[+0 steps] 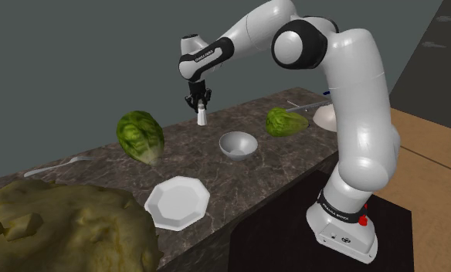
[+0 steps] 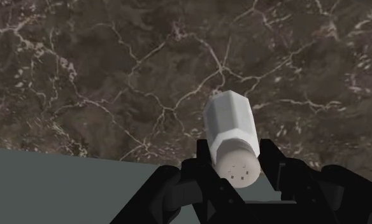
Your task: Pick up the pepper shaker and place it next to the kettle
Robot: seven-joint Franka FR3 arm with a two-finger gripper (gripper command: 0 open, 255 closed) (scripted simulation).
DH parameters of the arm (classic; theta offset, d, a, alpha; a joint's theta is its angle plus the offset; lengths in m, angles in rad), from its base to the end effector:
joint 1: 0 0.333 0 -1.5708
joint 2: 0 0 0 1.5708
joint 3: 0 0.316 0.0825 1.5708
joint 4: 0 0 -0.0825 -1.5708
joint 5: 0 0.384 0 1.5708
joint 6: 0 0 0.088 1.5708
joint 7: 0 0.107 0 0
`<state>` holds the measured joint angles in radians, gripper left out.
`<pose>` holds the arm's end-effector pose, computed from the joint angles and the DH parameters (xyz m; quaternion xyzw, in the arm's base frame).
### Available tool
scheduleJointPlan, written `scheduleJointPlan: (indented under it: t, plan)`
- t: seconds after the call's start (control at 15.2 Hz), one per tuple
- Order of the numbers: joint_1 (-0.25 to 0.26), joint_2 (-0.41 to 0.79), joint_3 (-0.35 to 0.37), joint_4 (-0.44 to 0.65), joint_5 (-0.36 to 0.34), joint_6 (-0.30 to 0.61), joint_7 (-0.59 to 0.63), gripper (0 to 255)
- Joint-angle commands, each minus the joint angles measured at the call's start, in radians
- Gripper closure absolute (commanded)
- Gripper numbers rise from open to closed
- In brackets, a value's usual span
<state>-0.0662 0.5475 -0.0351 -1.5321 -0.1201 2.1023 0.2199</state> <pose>0.6973 -0.0729 0.3405 0.9899 -0.1275 0.0150 0.0604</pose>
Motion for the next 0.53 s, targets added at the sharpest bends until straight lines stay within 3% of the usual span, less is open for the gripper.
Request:
scheduleJointPlan:
  t: [0.0, 0.46]
  plan:
    - [0.000, -0.009, 0.000, 0.006, 0.001, -0.015, -0.001, 255]
    - [0.001, -0.040, 0.001, 0.053, 0.004, -0.093, -0.010, 255]
